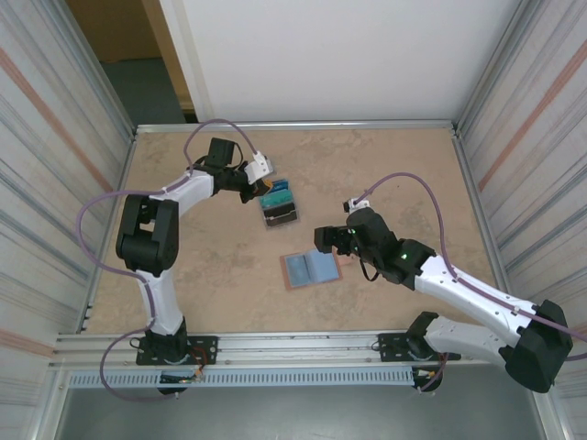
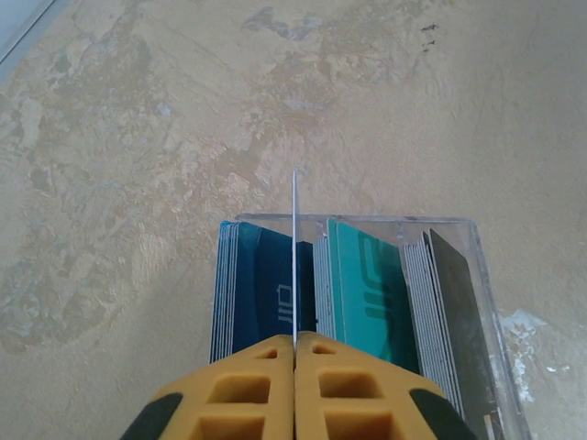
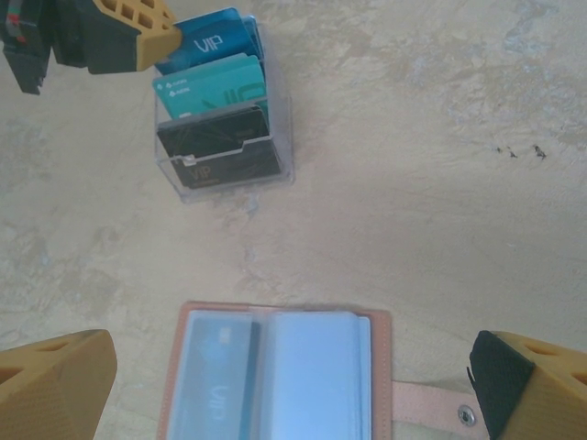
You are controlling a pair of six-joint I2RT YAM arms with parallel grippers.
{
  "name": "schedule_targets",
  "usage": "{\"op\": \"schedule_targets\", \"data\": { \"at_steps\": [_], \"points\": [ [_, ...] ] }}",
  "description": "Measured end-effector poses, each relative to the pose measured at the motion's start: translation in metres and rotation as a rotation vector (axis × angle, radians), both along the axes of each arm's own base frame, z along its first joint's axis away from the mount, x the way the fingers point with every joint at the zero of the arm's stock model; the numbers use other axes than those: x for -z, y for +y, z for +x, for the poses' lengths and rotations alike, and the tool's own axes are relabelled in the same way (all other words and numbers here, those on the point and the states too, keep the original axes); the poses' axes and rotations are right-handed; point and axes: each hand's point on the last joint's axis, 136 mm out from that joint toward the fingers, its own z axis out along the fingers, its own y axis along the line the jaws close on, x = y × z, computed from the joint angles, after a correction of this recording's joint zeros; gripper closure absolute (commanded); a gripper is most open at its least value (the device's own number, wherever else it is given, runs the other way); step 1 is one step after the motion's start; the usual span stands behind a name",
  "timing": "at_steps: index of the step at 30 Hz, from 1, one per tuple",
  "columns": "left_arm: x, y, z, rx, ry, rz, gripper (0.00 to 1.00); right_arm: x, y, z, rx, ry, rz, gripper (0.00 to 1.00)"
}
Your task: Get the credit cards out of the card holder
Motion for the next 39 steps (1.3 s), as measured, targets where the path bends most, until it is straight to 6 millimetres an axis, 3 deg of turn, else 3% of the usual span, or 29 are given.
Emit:
{"op": "schedule_targets", "data": {
  "at_steps": [8,12,19,20,24,27,33,39],
  "points": [
    [0.001,0.003,0.003,-0.023,-0.003,0.018,0.77,0.016,0.004,-0.006,-0.021,0.039,-0.050,0.00],
    [-0.009,0.005,0.001,-0.043,-0.014,0.013,0.74,0.027,0.005,-0.011,-0.030,0.065,-0.097,0.12],
    [-0.053,0.012,-0.021,-0.137,-0.100,-0.038,0.15,0.041,0.024,-0.021,-0.077,0.126,-0.168,0.37],
    [-0.061,0.014,-0.025,-0.161,-0.120,-0.043,0.03,0.044,0.029,-0.024,-0.093,0.136,-0.181,0.42],
    [-0.078,0.018,-0.043,-0.292,-0.196,-0.045,0.01,0.060,0.048,-0.035,-0.146,0.179,-0.222,0.54],
    [-0.074,0.027,-0.058,-0.444,-0.212,-0.051,0.01,0.073,0.062,-0.041,-0.181,0.217,-0.260,0.58],
    [-0.054,0.078,-0.082,-0.764,-0.156,-0.103,0.01,0.093,0.087,-0.043,-0.224,0.270,-0.329,0.59],
    [-0.061,0.116,-0.105,-0.980,-0.152,-0.197,0.01,0.115,0.106,-0.043,-0.254,0.323,-0.386,0.54]
  ]
}}
